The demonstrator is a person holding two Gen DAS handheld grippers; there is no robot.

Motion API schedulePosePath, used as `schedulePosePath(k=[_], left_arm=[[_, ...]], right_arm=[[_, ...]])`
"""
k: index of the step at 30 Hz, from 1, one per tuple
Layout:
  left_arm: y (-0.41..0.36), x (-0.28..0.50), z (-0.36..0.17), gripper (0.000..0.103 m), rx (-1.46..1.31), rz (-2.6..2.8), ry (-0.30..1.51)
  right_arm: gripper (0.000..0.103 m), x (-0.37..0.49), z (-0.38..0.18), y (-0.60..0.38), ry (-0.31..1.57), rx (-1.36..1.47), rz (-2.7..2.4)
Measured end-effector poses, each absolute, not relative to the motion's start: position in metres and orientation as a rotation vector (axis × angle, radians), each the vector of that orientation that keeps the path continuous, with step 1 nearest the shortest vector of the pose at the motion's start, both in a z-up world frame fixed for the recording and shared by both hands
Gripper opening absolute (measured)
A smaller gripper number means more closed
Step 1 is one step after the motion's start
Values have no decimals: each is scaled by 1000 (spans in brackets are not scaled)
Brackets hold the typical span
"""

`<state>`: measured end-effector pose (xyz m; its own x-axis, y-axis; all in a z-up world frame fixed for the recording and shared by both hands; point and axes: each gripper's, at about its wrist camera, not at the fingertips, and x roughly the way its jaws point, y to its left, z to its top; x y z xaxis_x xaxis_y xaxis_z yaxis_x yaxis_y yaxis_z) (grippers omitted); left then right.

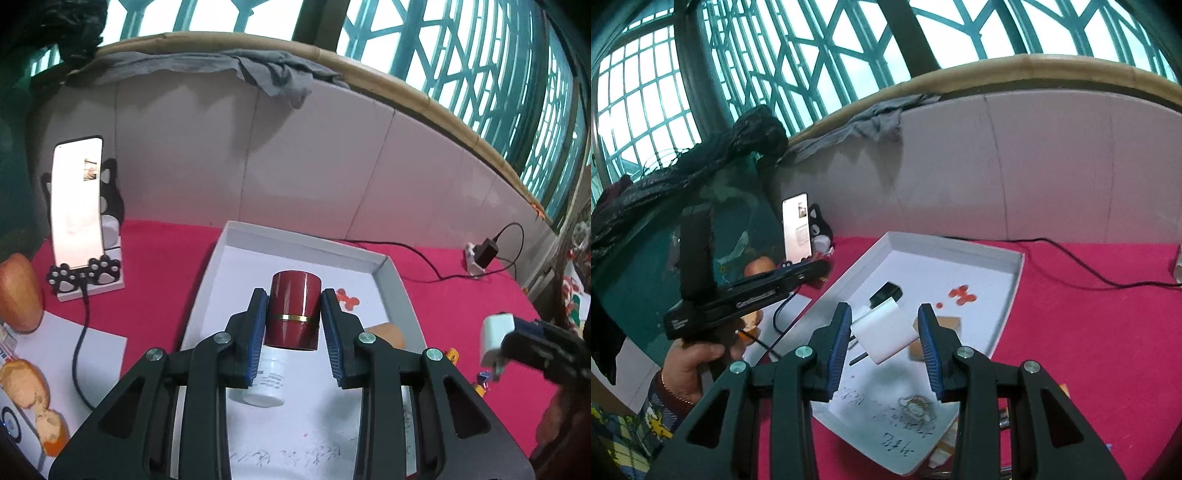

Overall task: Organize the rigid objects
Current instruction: 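Carry the white plug and red cylinder over the tray with both tools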

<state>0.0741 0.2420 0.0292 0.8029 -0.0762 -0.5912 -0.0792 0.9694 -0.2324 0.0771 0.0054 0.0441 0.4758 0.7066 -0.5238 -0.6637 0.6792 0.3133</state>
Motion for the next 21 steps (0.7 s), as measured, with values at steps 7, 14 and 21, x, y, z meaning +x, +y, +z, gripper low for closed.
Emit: schedulePosePath(k=[7,14,21], left_arm=[[218,109,21,29,-161,-17,690],[204,135,3,29,-94,0,753],[204,143,-14,29,-80,9,790]], right_arm=[[37,71,24,30,713,17,847],[37,73,-4,53,777,-56,838],[37,73,-18,66,778,-138,805]])
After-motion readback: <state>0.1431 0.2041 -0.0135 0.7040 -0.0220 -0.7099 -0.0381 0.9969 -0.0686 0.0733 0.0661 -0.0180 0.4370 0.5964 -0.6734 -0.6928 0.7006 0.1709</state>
